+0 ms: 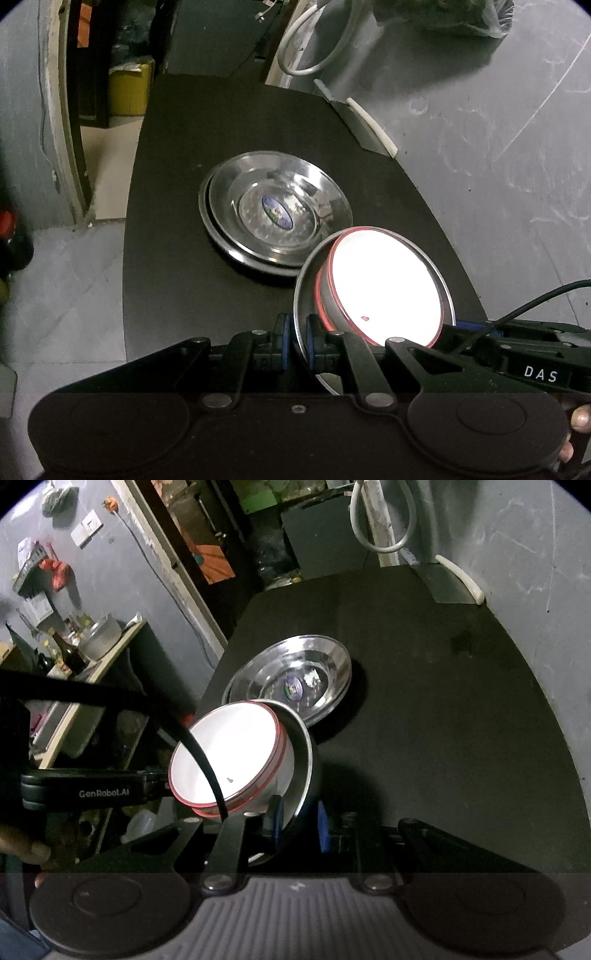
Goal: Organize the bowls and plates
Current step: 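Carry the bowl stack over the steel plates and lower it, then set the bowl stack onto the steel plates and open the left tool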
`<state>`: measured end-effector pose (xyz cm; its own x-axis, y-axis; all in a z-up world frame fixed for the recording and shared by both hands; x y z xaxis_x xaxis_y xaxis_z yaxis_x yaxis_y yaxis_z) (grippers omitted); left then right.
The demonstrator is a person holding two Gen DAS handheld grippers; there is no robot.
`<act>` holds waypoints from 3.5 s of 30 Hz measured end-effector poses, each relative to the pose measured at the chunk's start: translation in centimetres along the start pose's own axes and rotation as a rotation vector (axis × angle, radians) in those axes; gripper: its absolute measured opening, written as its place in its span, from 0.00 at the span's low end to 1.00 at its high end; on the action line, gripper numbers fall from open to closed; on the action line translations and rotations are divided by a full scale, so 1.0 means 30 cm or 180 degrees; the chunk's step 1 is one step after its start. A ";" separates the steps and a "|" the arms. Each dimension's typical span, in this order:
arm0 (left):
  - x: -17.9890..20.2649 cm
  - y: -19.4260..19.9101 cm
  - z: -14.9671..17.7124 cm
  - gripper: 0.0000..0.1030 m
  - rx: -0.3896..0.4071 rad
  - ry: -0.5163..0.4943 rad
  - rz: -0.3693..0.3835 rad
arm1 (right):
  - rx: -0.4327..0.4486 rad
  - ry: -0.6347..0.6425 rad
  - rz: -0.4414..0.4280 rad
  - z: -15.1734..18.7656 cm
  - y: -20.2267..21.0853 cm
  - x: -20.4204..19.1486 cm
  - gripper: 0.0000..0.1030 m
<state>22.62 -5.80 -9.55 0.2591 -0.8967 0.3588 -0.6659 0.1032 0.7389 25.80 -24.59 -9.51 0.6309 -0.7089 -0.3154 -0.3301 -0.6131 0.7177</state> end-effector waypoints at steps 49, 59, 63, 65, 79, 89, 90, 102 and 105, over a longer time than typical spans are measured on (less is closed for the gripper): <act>-0.163 -0.265 -0.405 0.07 0.0317 0.0269 -0.0154 | 0.0087 0.0088 -0.0008 -0.403 -0.340 0.059 0.19; -0.188 -0.299 -0.400 0.07 0.0204 0.0328 -0.0237 | -0.0014 -0.0055 0.0007 -0.390 -0.399 0.091 0.19; -0.201 -0.306 -0.391 0.07 0.0163 0.0352 -0.0270 | -0.0051 -0.0104 -0.0007 -0.385 -0.416 0.096 0.19; -0.208 -0.309 -0.385 0.07 0.0144 0.0364 -0.0290 | -0.0078 -0.0131 -0.0013 -0.382 -0.425 0.098 0.19; -0.228 -0.320 -0.376 0.06 0.0100 0.0465 -0.0321 | -0.0122 -0.0146 -0.0033 -0.374 -0.446 0.091 0.19; -0.235 -0.313 -0.367 0.07 0.0171 0.0507 -0.0299 | -0.0081 -0.0125 0.0020 -0.368 -0.445 0.074 0.20; -0.235 -0.311 -0.365 0.07 0.0187 0.0501 -0.0308 | -0.0068 -0.0108 0.0040 -0.367 -0.444 0.071 0.20; -0.233 -0.297 -0.353 0.16 0.0233 0.0479 -0.0437 | 0.0011 0.0147 0.0309 -0.352 -0.428 0.026 0.21; -0.230 -0.291 -0.354 0.20 0.0254 0.0435 -0.0477 | 0.0022 0.0183 0.0359 -0.351 -0.420 0.018 0.21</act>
<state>34.07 4.05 -12.40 0.4483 -0.8322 0.3263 -0.6647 -0.0663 0.7442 37.69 -13.57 -12.18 0.6286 -0.7525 -0.1967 -0.4060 -0.5331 0.7423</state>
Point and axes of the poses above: each gripper's, at about its wrist camera, not at the fingertips, and y roughly against the way its jaws point, x to its right, z to its underside, the point moved 10 cm from there along -y, roughly the way its jaws point, and after that the axes turned 2 degrees about x, right-handed, at the moved point
